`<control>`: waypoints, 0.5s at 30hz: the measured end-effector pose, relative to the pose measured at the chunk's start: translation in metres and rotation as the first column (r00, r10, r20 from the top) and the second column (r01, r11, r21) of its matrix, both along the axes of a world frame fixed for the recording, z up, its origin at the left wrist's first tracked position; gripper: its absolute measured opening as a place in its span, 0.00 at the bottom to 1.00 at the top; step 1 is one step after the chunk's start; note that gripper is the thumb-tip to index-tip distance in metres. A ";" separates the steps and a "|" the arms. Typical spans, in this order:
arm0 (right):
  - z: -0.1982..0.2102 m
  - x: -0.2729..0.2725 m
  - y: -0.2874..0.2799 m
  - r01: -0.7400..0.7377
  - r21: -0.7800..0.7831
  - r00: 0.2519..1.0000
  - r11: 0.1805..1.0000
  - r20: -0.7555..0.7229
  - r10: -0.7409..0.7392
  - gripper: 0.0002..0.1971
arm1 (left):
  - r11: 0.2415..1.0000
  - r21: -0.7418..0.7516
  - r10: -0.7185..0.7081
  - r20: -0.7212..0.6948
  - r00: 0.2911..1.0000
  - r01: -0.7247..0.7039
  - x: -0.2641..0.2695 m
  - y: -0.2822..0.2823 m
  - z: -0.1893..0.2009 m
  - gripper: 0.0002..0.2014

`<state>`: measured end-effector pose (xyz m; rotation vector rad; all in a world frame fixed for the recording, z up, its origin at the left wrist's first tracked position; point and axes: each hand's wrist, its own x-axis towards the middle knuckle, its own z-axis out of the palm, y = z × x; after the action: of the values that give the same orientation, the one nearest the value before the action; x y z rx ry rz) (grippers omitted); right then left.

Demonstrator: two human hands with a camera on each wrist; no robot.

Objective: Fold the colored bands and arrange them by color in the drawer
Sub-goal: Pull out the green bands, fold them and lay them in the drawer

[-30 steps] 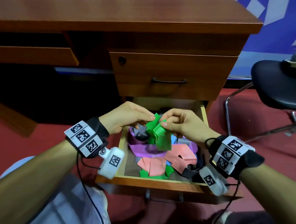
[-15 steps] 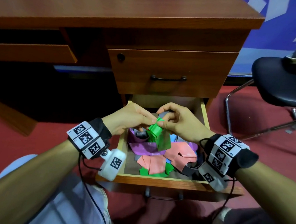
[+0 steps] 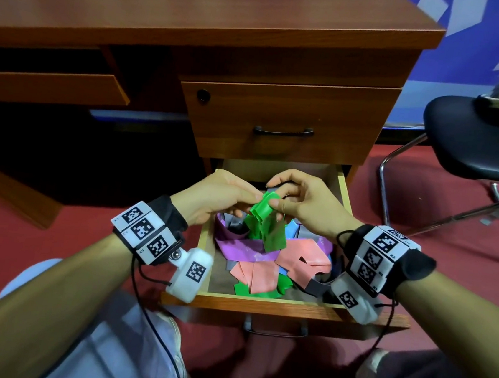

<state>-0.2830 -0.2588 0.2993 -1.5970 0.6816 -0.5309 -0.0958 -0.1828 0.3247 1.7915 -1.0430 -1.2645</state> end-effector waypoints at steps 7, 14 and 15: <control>0.003 0.000 0.004 0.018 0.142 0.996 0.990 0.078 -0.030 0.12 | 0.999 -0.032 0.032 0.028 0.999 -0.031 0.000 0.000 0.002 0.07; 0.003 0.001 0.006 0.045 0.125 0.993 0.991 0.100 -0.058 0.07 | 0.997 -0.076 0.004 0.097 0.995 0.003 0.000 0.001 0.004 0.05; 0.002 0.002 0.006 0.056 0.109 0.993 0.992 0.099 -0.067 0.06 | 0.996 -0.084 0.008 0.094 0.996 0.000 0.000 0.001 0.004 0.04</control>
<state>-0.2815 -0.2525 0.3016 -1.4428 0.6726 -0.6079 -0.0959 -0.1814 0.3291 1.8024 -1.1275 -1.1267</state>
